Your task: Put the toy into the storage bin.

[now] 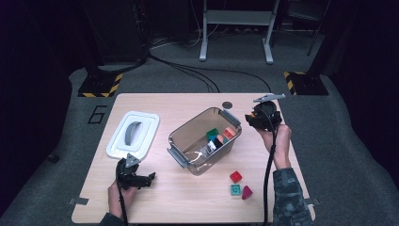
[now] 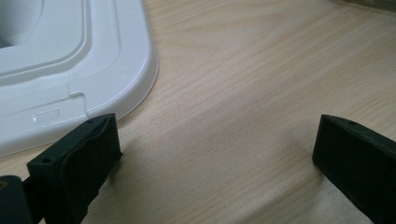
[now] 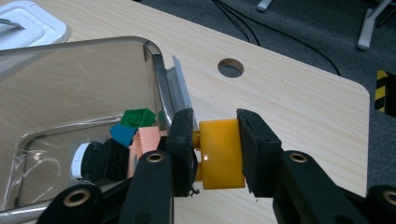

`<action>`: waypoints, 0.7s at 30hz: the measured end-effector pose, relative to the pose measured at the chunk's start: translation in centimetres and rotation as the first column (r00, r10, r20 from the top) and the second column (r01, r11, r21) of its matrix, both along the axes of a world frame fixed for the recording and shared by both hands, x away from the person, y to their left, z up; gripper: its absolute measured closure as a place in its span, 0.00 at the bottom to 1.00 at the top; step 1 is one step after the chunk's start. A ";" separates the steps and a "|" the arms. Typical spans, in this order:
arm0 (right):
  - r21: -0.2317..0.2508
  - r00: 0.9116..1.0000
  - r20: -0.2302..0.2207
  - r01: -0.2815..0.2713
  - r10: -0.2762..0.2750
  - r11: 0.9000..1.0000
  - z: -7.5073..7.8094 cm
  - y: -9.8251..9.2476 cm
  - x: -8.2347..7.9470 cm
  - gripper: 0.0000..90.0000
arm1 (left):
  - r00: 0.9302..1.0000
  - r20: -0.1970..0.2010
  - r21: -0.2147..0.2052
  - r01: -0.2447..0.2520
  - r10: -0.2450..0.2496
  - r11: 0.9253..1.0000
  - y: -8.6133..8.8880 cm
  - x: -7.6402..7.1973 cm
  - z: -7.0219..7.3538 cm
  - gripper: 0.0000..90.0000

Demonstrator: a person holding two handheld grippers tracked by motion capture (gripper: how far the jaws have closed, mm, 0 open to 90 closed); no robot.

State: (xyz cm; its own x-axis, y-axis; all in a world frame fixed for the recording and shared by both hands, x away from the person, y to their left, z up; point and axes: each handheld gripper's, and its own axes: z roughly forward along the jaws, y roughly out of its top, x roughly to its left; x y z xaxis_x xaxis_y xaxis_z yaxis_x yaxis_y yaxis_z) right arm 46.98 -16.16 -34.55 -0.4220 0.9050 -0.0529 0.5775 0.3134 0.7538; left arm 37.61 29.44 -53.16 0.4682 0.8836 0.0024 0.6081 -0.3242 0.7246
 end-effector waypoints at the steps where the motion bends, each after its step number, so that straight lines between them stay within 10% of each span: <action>1: 0.000 1.000 0.001 -0.004 0.004 1.000 0.1 0.2 0.0 0.75 | 1.000 -0.002 -0.009 -0.006 0.006 1.000 -0.1 0.0 0.0 0.01; 21: 0.011 0.996 0.018 -0.090 0.090 0.996 0.7 3.5 0.0 0.75 | 1.000 0.000 0.000 0.000 0.000 1.000 0.0 0.0 0.0 0.01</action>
State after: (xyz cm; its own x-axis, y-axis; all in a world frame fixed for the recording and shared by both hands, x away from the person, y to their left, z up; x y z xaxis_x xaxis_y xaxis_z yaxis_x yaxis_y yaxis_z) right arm 46.95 -12.64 -33.88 -0.5008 0.8641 -0.0504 0.5341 0.3543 0.7676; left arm 37.61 29.44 -53.16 0.4684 0.8835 0.0025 0.6083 -0.3245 0.7243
